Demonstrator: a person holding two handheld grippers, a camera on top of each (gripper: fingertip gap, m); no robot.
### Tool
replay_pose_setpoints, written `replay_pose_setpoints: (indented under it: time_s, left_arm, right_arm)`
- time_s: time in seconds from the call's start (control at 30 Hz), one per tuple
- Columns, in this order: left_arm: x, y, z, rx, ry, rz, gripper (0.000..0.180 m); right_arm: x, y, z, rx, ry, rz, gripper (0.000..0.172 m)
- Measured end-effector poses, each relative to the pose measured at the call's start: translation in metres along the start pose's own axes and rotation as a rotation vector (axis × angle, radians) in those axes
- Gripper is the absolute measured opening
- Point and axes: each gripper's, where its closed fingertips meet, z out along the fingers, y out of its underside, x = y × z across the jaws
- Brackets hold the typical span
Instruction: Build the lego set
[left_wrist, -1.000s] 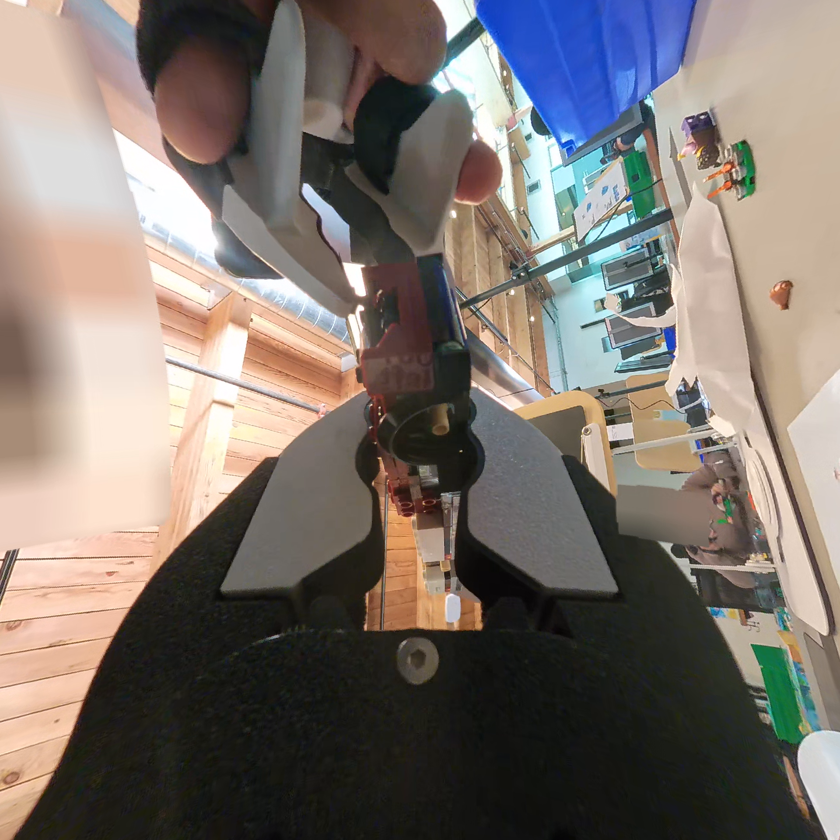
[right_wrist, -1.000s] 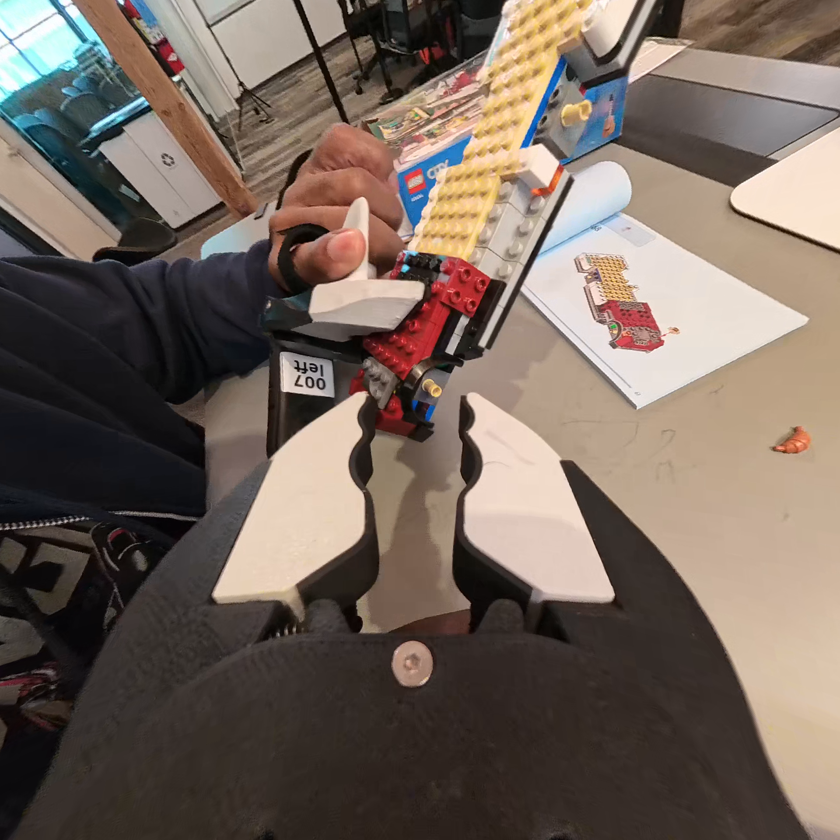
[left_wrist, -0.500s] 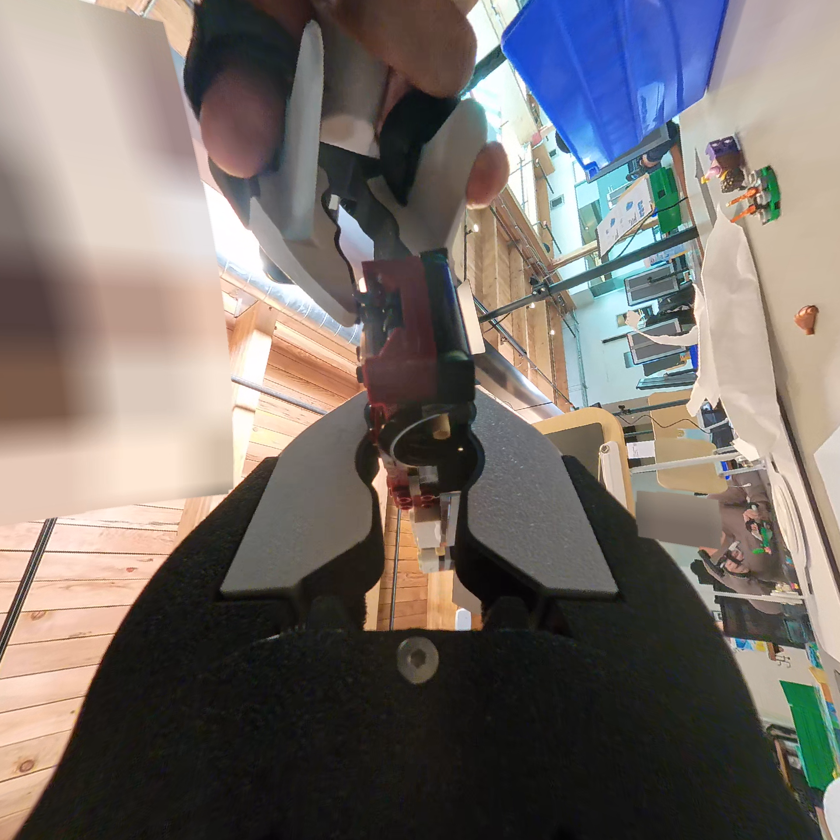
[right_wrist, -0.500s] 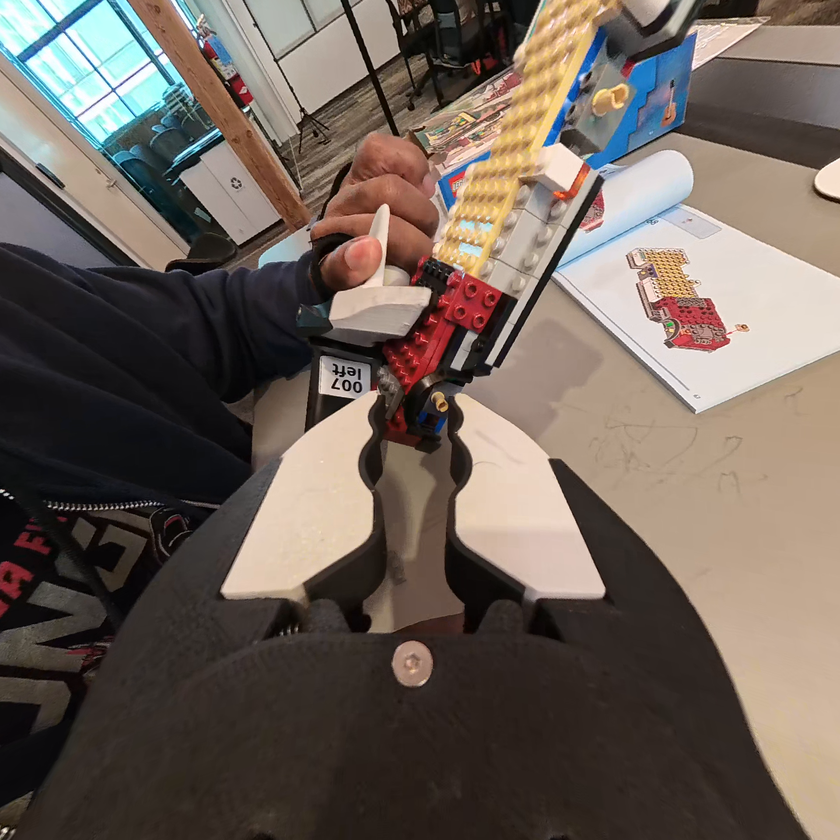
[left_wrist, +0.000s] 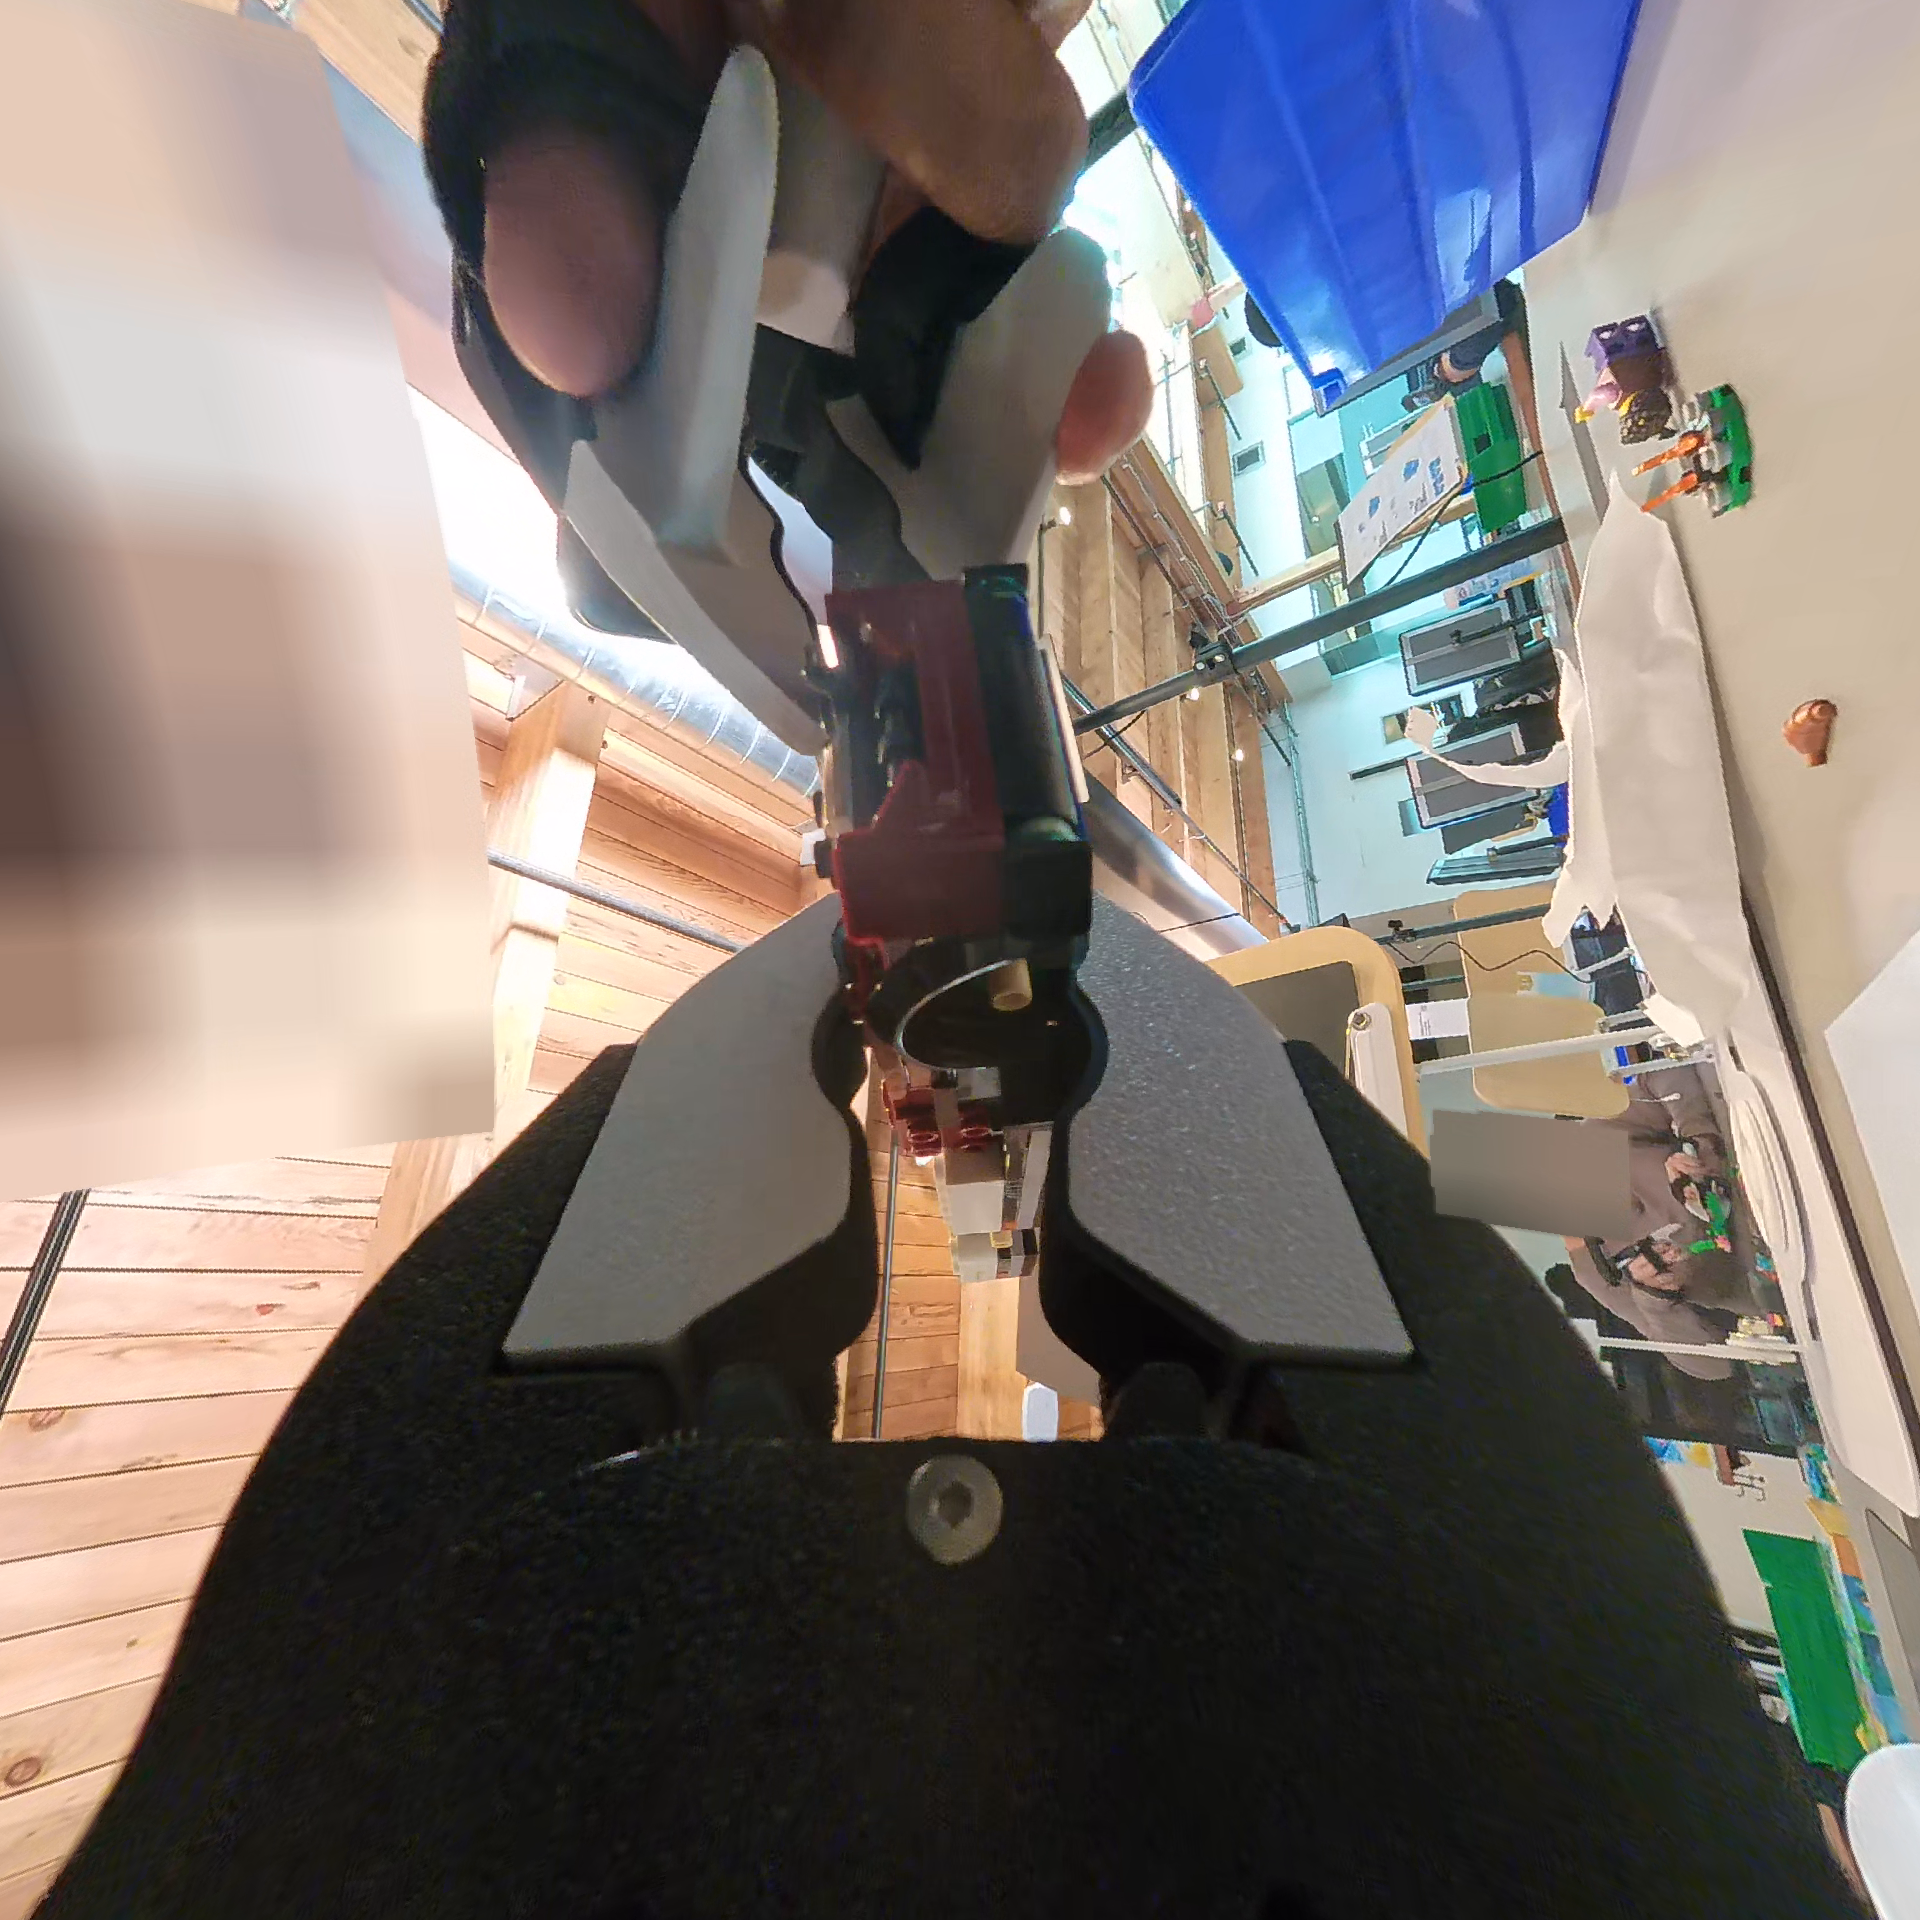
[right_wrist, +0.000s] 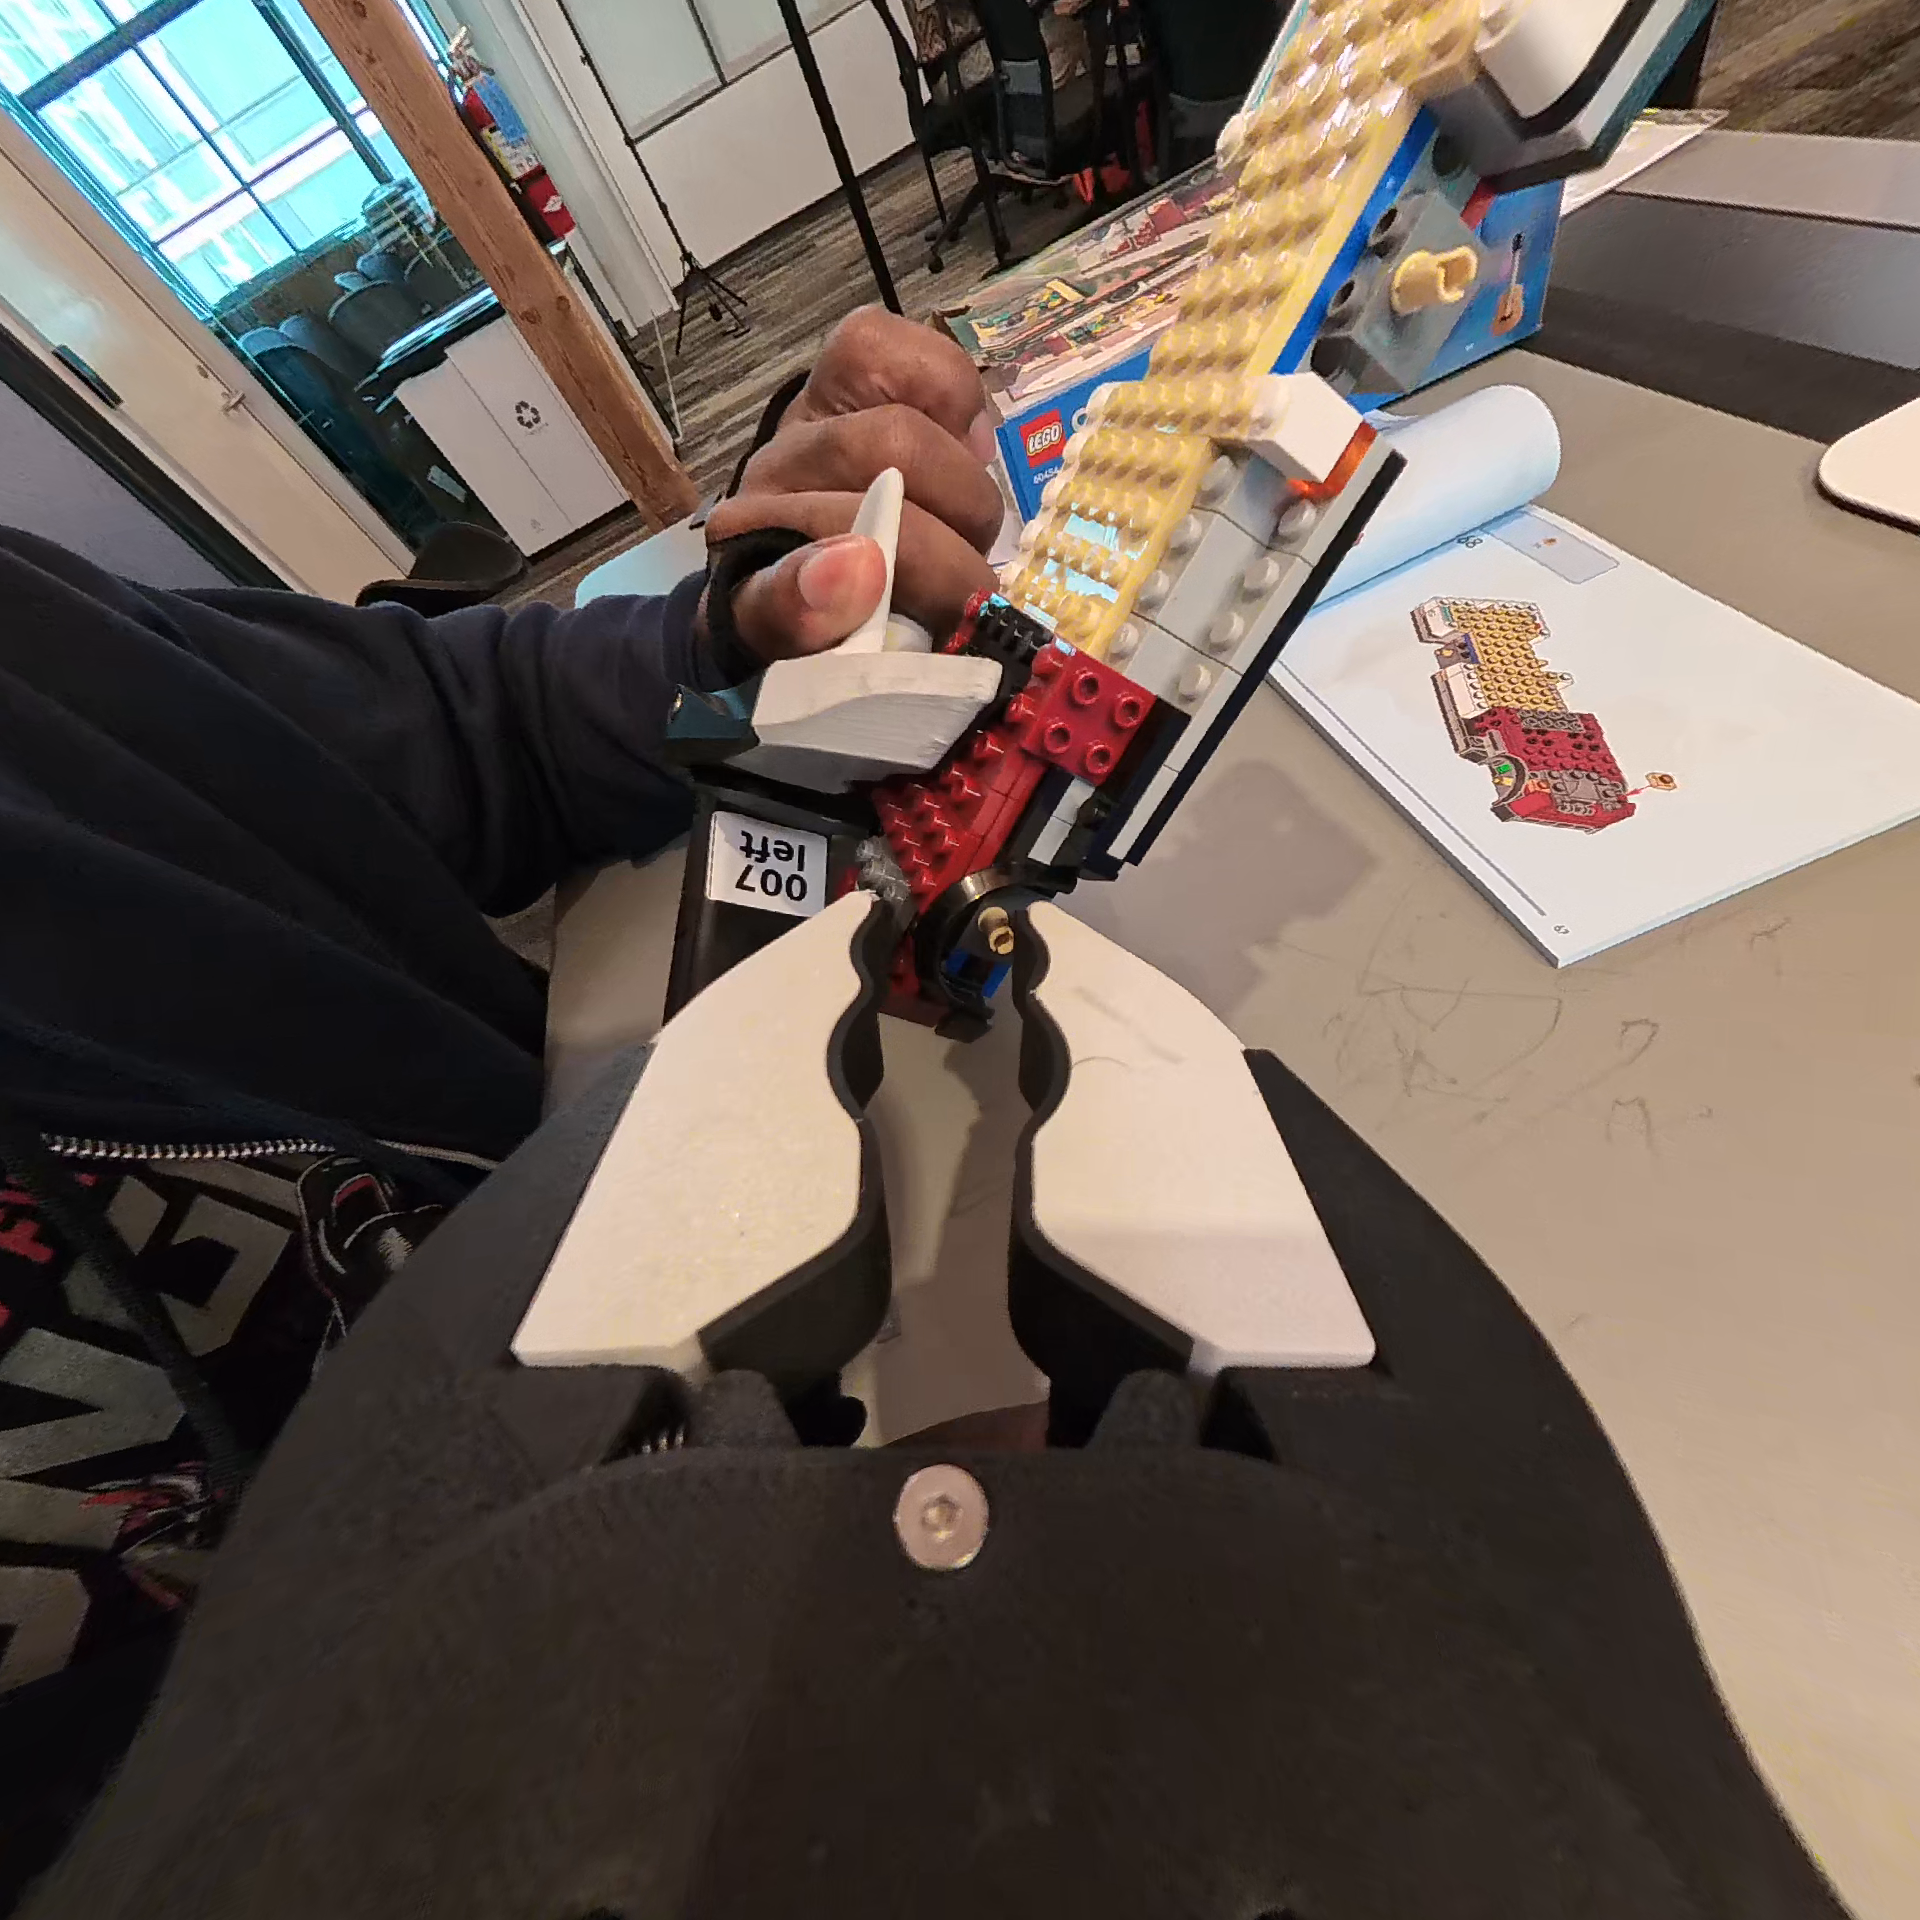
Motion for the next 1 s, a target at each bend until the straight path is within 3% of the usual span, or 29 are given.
replay_pose_setpoints:
  time_s: [0.8,1.0]
  left_arm:
    - [0.003,0.003,-0.002,-0.010,0.032,-0.021,0.034]
    - [0.015,0.007,0.001,-0.026,0.119,-0.162,0.033]
  right_arm:
    - [0.000,-0.002,0.000,0.021,0.015,-0.054,0.018]
    - [0.008,-0.010,-0.007,0.058,0.057,-0.098,0.026]
